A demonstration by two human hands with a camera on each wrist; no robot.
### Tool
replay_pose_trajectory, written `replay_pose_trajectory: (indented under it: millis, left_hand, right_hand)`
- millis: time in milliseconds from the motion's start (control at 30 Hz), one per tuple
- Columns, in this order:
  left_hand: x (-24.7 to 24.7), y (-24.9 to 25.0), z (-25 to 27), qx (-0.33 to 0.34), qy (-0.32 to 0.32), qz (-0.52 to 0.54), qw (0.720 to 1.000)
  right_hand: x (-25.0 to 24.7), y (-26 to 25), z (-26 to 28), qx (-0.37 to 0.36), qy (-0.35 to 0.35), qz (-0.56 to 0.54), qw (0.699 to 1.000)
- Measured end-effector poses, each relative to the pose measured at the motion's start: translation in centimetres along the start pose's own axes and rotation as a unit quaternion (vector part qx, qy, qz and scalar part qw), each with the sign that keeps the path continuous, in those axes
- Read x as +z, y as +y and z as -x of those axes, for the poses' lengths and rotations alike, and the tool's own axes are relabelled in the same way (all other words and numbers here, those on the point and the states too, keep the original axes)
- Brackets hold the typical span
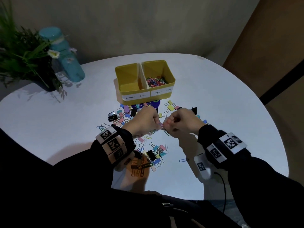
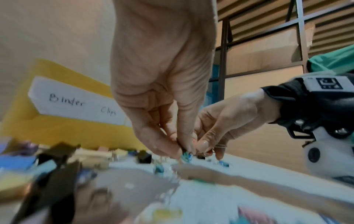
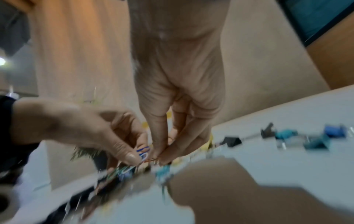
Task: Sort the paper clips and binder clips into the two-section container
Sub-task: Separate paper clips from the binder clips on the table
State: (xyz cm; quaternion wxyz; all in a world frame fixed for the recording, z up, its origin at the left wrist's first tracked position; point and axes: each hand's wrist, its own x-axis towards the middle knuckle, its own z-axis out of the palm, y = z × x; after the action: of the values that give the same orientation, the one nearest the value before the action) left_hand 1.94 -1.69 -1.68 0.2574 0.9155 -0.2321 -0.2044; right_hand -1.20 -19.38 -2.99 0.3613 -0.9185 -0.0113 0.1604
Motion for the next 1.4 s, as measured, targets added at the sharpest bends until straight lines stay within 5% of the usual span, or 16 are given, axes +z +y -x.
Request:
replay_pose_trajectory:
  millis: [267, 400, 567, 700, 800, 900, 1067, 1233, 1400]
  left_hand:
    - [-9.1, 2.6, -1.7, 0.019, 0.14, 0.177, 0.974]
    - [-10.8, 2.8, -6.4, -0.035, 0.216, 0.166, 0.962]
    - [-10.7, 2.2, -9.0, -0.068, 0.201, 0.087, 0.973]
    - [-10.8, 2.3, -7.3, -0.032, 0.213, 0.101, 0.971]
    - [-9.7, 2.5, -4.0, 0.035, 0.243, 0.108, 0.963]
    - [-7.1, 1.6, -0.3, 0.071, 0.17, 0.074, 0.98]
    - [-2.1, -2.0, 1.5, 0.051, 0.029, -0.07, 0.996]
    - [0.1, -0.8, 1.6, 0.055, -0.086, -0.328, 0.939]
    - [0.6, -1.2, 2.3, 0.017, -0.112, -0.36, 0.926]
  right_hand:
    - [-9.4, -5.2, -2.7, -0.031, 0.107, -0.234, 0.966]
    - [-10.7, -7.3, -8.1, 0.01, 0.176, -0.16, 0.971]
    - [-10.3, -7.9, -12.2, 0.091, 0.131, -0.056, 0.986]
    - [-10.2, -7.5, -11.1, 0.057, 0.097, -0.075, 0.991]
    - [-10.0, -6.3, -8.4, 0.0, 0.14, -0.15, 0.979]
    - [-8.7, -4.5, -4.6, -0.013, 0.158, -0.168, 0.973]
    - [-2.8, -0.7, -1.1, -0.079, 0.008, 0.127, 0.989]
    - [0.8, 0.0, -2.4, -0.124, 0.05, 0.306, 0.943]
    - [1.8, -0.8, -1.2, -0.157, 0.085, 0.349, 0.92]
